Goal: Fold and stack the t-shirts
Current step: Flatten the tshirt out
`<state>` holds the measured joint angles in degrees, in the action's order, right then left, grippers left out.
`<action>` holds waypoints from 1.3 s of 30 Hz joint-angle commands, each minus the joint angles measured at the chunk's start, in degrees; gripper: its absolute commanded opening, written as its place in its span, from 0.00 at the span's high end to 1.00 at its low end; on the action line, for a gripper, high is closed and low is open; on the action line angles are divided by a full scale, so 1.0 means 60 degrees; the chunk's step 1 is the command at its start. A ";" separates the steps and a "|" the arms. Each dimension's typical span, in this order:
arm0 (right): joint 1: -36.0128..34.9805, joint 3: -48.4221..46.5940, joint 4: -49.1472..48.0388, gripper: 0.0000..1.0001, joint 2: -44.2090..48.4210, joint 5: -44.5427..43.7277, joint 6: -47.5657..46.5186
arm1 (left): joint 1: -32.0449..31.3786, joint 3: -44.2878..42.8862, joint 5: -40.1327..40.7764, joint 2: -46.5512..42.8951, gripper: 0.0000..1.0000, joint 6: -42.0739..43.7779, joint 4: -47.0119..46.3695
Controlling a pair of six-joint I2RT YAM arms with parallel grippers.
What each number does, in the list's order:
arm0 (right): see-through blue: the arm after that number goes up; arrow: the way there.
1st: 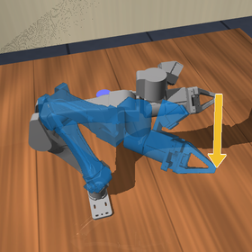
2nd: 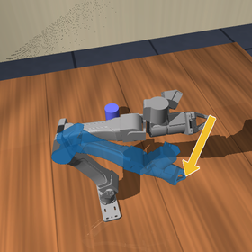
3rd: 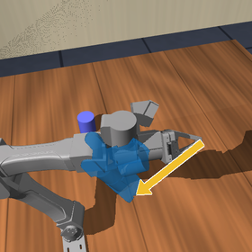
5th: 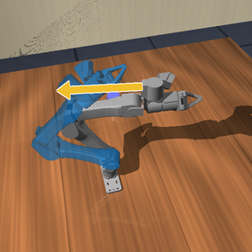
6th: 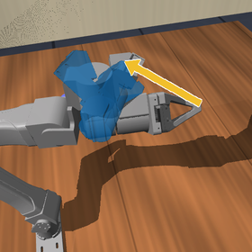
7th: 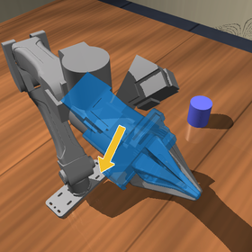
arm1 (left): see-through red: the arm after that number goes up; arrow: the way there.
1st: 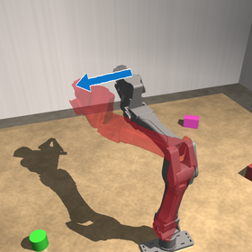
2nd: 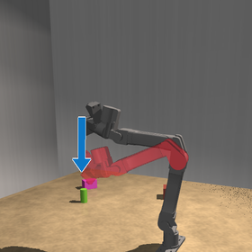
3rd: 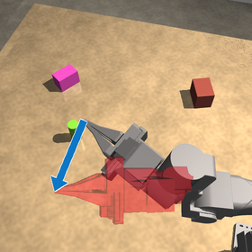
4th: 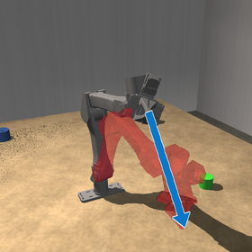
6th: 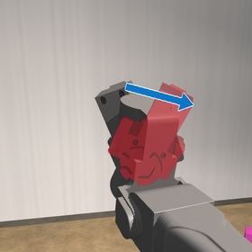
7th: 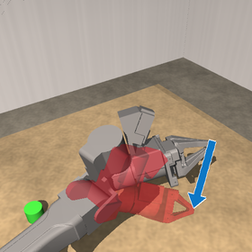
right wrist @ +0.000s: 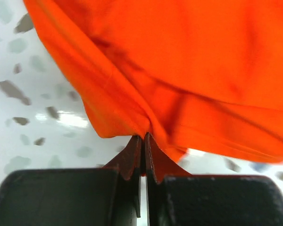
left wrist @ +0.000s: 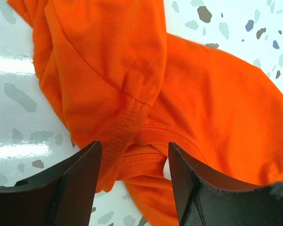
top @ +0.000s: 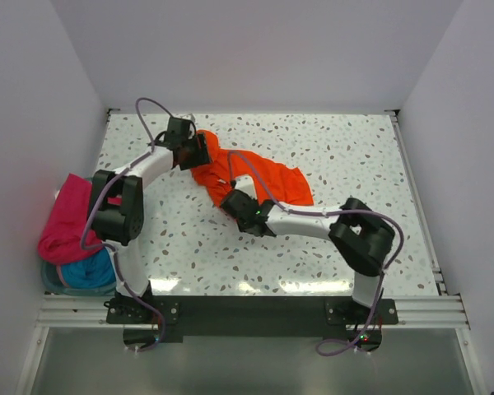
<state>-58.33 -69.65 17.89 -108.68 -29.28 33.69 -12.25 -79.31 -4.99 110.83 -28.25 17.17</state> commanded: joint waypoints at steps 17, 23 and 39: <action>0.1869 0.3140 0.1105 1.00 0.5398 -0.0541 0.0200 | -0.1884 -0.2983 0.2765 0.1670 0.46 0.1573 0.1621; 0.1898 0.3375 0.1091 1.00 0.5501 -0.0497 0.0288 | -0.2030 -0.2954 0.3044 0.1832 0.50 0.1530 0.2001; 0.2030 0.3668 0.0622 1.00 0.5413 -0.0218 0.0405 | -0.2411 -0.1094 0.2796 0.0690 0.64 0.1398 0.1446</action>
<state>-46.48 -48.18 23.49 -76.90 -30.24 35.00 -26.46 -86.50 11.75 118.78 -20.40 27.77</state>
